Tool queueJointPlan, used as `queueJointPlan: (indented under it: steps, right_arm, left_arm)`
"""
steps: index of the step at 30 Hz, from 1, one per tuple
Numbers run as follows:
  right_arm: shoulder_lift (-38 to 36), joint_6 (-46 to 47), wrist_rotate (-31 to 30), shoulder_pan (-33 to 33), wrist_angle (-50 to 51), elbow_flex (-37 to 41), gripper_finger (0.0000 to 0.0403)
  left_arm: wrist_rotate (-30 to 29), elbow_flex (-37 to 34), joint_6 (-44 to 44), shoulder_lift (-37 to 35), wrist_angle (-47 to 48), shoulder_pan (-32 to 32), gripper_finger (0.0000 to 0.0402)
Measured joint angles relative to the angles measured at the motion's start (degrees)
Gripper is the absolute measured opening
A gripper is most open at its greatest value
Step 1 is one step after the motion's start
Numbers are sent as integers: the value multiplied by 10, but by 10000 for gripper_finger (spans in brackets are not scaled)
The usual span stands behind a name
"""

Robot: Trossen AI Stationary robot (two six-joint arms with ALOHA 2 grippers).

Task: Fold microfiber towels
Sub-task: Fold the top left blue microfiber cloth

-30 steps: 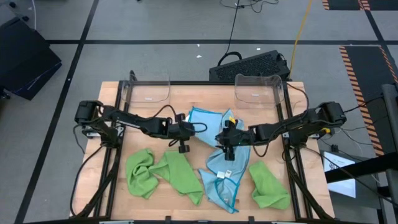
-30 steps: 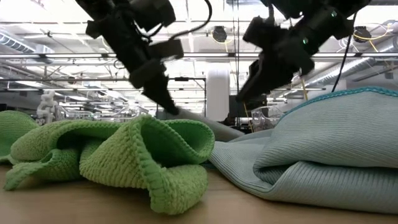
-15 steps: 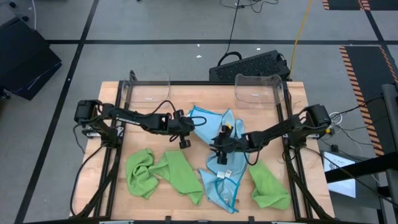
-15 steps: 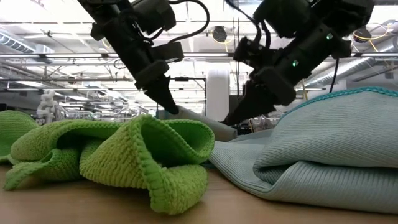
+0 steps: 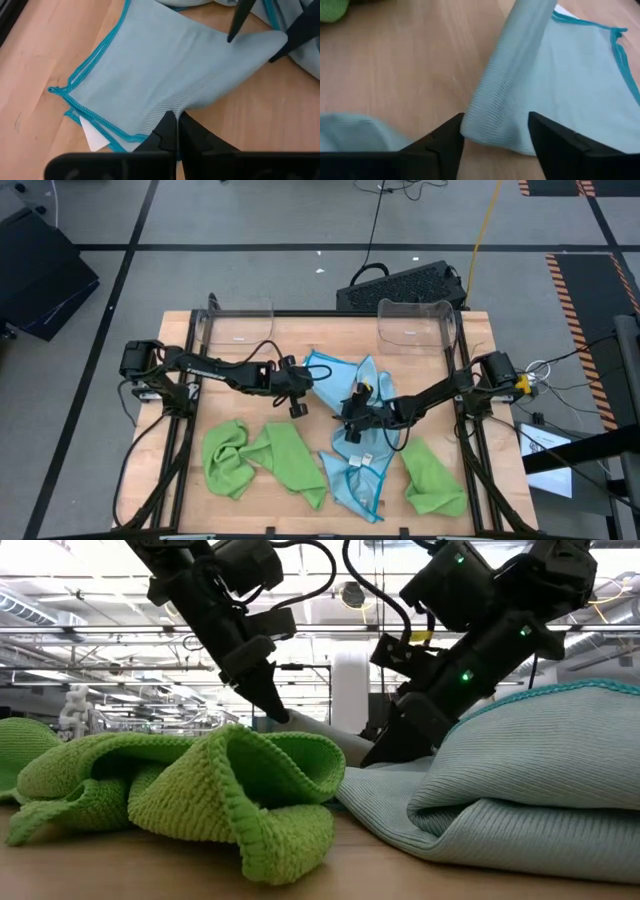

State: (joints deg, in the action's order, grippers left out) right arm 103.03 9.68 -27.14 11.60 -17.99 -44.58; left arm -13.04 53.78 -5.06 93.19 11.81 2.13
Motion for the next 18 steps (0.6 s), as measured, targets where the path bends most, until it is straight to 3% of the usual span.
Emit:
queueJointPlan:
  steps: [9, 18]
  right_arm:
    - [-12, -15, 25, 0, -1, 0, 15]
    - [-93, -5, 122, 0, 63, 0, 5]
  left_arm:
    - [5, 0, -13, 0, 10, -10, 4]
    - [13, 1, -41, -1, 23, -82, 4]
